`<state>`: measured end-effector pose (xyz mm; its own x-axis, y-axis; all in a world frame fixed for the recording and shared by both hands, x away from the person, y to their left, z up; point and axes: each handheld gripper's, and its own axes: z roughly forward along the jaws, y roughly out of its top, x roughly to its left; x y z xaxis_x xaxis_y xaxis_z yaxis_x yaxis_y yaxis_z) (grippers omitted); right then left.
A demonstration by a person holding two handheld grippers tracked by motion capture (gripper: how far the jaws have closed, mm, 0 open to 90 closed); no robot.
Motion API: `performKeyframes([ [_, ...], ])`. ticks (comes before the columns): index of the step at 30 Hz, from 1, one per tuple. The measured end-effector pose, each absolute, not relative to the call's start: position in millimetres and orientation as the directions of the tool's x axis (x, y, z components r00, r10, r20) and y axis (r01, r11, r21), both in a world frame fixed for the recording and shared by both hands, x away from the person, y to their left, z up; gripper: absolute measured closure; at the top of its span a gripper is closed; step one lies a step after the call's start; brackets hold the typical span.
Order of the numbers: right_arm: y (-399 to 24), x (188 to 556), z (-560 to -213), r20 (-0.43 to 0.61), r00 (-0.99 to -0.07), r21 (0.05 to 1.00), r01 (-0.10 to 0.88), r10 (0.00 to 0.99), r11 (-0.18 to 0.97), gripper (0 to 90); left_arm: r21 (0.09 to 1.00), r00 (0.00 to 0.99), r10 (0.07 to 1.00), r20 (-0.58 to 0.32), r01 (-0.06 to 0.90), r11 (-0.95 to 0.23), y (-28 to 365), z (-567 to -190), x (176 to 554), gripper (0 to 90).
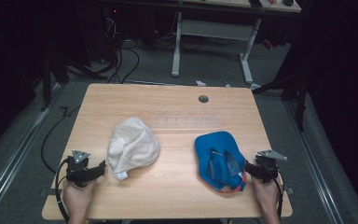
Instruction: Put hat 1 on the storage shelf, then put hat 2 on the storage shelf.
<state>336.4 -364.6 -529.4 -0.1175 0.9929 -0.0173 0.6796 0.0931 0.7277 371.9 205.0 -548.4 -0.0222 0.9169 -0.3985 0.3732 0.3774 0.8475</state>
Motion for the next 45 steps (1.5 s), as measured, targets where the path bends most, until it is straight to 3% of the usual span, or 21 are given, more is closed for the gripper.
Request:
performKeyframes([
  [19,-364.4,336.3,-529.5,-0.018,-0.122,0.728,0.679,0.992,0.096,38.5,0.845,-0.032,0.913,-0.408,0.367,0.390,205.3,-547.8,369.8,24.6],
  [26,-364.5,336.3,-529.5,-0.018,-0.124,0.728,0.679,0.992,0.098,38.4,0.797,-0.051,0.861,-0.506,0.353,0.490,216.0,-542.5,367.2,28.2],
  [45,-364.9,336.3,-529.6,-0.020,-0.129,0.728,0.678,0.991,0.103,37.7,0.774,-0.003,0.816,-0.578,0.314,0.550,210.7,-501.1,347.3,26.8],
])
